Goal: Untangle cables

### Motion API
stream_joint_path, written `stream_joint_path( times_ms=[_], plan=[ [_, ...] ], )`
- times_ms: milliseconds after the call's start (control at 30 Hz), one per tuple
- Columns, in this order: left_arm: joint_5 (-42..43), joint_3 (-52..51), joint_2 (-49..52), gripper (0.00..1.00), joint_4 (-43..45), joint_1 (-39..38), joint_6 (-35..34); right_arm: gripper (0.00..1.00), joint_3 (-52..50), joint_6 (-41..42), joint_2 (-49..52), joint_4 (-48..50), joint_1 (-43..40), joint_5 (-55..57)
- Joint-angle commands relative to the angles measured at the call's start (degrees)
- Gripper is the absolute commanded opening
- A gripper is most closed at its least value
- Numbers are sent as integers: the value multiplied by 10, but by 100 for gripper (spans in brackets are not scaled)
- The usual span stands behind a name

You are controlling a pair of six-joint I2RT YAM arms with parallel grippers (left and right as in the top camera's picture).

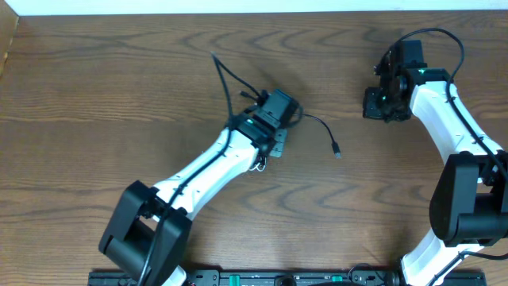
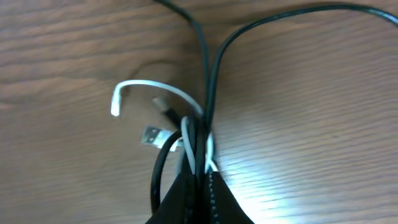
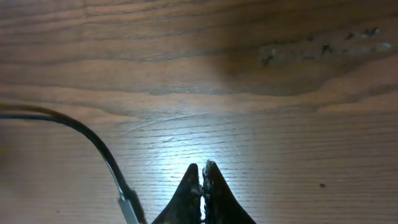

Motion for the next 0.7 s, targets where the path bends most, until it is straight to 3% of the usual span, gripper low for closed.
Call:
stream_joint_path(
  times_ms=[0, 233, 467, 533, 667],
  plan=[
    [-8, 8, 11, 7, 14, -13, 6, 3, 7, 0, -12, -2, -4, 10],
    [-86, 9, 7, 7, 32, -13, 127, 1, 7, 0, -12, 5, 0, -110],
    [-106, 9, -39, 7, 49, -12, 218, 1, 3, -20, -8, 31, 5, -242],
    [-162, 9, -52, 7, 59, -12, 262, 1, 3, -20, -7, 31, 4, -242],
    [-365, 9, -65, 7, 115, -12, 352, 1, 3, -20, -6, 31, -1, -242]
  ],
)
